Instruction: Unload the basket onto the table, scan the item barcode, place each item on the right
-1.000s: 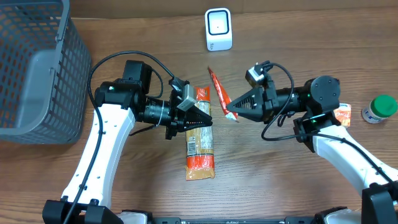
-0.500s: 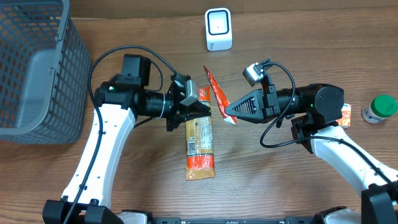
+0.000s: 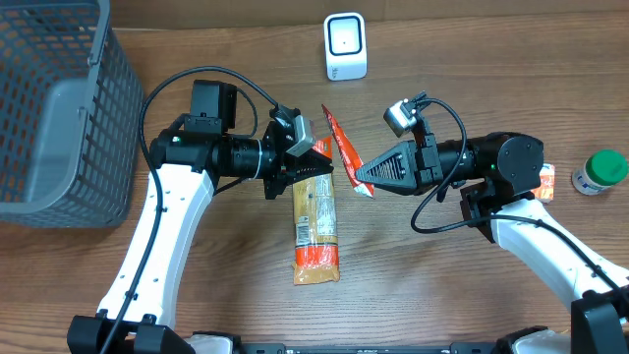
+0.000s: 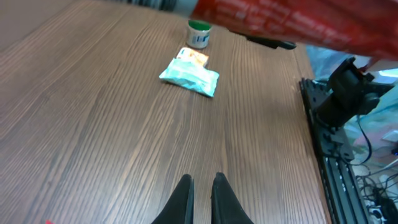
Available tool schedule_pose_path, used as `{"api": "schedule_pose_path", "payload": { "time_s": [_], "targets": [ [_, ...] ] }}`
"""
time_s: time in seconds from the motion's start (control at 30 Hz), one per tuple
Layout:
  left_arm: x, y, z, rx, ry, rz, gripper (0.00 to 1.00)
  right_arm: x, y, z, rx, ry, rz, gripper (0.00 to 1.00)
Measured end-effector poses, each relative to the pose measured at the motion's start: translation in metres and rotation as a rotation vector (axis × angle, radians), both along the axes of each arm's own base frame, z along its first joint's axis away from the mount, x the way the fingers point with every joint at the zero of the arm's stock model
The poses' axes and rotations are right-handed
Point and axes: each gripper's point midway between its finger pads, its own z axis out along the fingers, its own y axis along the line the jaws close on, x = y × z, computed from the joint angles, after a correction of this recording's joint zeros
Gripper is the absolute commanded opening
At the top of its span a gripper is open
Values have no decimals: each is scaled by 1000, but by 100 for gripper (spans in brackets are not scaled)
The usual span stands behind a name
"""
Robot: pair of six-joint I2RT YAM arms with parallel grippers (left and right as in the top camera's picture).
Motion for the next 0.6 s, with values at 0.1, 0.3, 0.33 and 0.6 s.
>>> {"api": "schedule_pose_path", "payload": {
  "time_s": [0.1,0.3,0.33,0.6],
  "targets": [
    [2,2,-3,19,0,13,4,0,0,0,2,-17,-2,4],
    [30,18,-12,97,24,167,4,17,1,-32,-67,61,-50,4],
    [37,24,-13,106,39,212,4,21,1,-45,-97,106,-67,4],
    [62,73,-33,203,224,533,4,42,-8,-129,-327,128,-258,4]
  ]
}}
